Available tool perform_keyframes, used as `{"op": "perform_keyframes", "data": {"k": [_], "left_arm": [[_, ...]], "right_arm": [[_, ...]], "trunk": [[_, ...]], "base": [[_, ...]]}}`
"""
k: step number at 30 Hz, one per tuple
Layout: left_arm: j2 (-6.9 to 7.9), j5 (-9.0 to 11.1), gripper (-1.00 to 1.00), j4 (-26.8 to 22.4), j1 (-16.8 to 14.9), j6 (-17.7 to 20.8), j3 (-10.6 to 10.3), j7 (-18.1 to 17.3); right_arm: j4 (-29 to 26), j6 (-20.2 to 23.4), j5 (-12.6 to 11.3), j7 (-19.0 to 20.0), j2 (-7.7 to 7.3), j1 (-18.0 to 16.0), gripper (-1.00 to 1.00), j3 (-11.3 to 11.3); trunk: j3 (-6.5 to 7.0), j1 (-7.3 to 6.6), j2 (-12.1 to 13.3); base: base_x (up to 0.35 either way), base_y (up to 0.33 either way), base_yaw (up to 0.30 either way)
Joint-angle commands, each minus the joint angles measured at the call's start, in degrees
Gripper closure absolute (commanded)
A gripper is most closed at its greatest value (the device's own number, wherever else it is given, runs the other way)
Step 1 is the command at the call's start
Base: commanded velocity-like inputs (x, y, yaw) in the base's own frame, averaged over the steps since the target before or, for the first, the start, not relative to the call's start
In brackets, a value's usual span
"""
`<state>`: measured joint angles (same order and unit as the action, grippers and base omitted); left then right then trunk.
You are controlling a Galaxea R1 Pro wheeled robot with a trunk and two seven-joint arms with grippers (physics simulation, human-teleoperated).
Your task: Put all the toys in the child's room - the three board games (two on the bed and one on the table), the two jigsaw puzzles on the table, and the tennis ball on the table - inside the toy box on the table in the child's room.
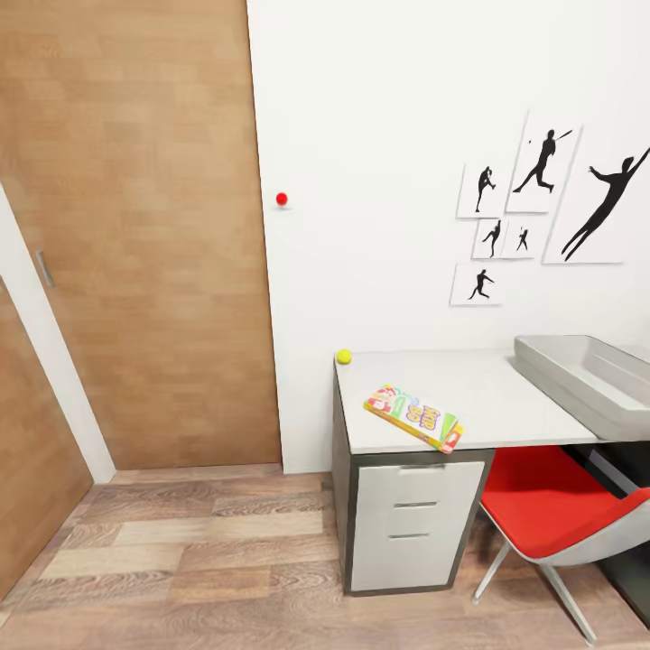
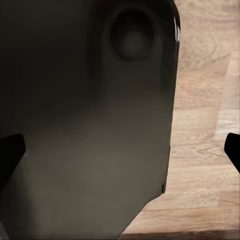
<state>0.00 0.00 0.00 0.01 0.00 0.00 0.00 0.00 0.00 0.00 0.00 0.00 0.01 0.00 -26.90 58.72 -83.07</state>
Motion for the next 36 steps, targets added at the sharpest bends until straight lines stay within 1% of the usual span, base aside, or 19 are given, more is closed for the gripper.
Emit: {"op": "perform_keyframes", "data": {"k": [1,3,4,8,36], "left_arm": [[0.00,0.00,-1.00,0.00,-0.01,0.00,0.00,0.00],[0.65,0.15,-1.00,-0.65,0.65,-0.17,-0.02,0.05],[0.95,0.10,-1.00,-0.97,0.97,-0.19,-0.05,0.04],[0.95,0.10,-1.00,-1.02,1.37,-0.19,-0.05,0.04],[0.95,0.10,-1.00,-1.02,1.37,-0.19,-0.05,0.04]], "right_arm": [[0.00,0.00,0.00,0.00,0.00,-0.01,-1.00,0.00],[-0.66,0.09,0.12,0.45,0.63,-0.67,-1.00,0.25],[-0.97,0.09,0.13,0.46,0.62,-1.00,-1.00,0.25],[-0.97,0.09,0.13,0.46,0.62,-2.25,-1.00,0.25],[-0.97,0.09,0.13,0.46,0.62,-2.25,-1.00,0.25]], "trunk": [[-0.03,0.00,-0.01],[-0.03,0.00,-0.01],[-0.03,0.00,-0.01],[-0.03,0.00,-0.01],[-0.03,0.00,-0.01]], "base": [[0.000,0.000,0.000],[0.000,0.000,0.000],[0.000,0.000,0.000],[0.000,0.000,0.000],[0.000,0.000,0.000]]}}
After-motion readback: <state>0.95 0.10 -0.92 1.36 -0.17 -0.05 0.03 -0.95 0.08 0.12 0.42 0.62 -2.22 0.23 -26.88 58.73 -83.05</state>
